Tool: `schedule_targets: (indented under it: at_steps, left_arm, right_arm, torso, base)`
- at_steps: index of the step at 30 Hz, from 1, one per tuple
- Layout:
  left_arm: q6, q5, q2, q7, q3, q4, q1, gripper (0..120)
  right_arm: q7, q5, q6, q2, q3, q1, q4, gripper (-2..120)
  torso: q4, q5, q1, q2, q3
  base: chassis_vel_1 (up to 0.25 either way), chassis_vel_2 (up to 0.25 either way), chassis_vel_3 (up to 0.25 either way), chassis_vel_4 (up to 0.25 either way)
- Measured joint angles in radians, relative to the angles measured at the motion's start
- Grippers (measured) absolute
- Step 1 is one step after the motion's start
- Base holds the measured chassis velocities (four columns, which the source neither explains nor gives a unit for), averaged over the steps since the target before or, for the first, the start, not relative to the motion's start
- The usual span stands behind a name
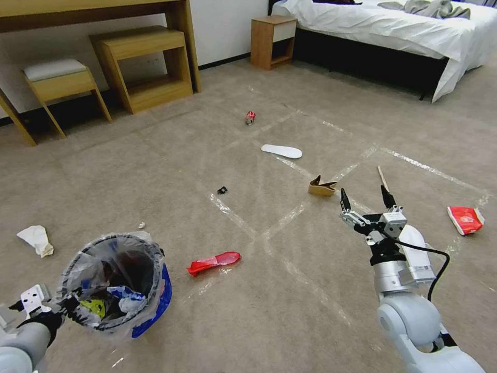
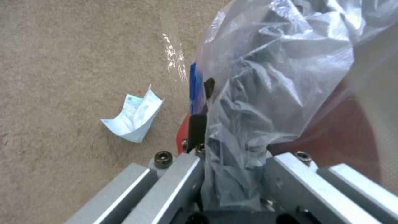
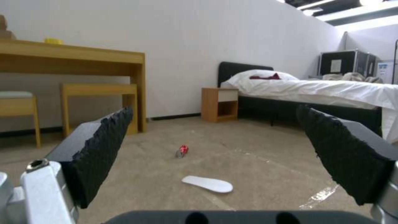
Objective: Pick up the trash bin and place the garbage on the floor into it.
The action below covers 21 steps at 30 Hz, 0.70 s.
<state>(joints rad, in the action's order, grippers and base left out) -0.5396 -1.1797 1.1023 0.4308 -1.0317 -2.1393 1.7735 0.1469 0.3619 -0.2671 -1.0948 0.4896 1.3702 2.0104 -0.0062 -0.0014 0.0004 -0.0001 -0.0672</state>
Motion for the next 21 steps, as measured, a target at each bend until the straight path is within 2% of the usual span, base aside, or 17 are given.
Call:
schedule_targets:
  at_steps: [21]
  left_arm:
    - [0.001,0.007,0.001,0.000,0.006,0.003,-0.001,0]
  right_arm:
    - [-0.005,0.003,-0.010,0.003,-0.010,-0.016,-0.014,100]
  torso:
    - [0.0000,0.0000,0.000,0.000,0.000]
  base:
    - [-0.015,0.013,0.012,-0.011]
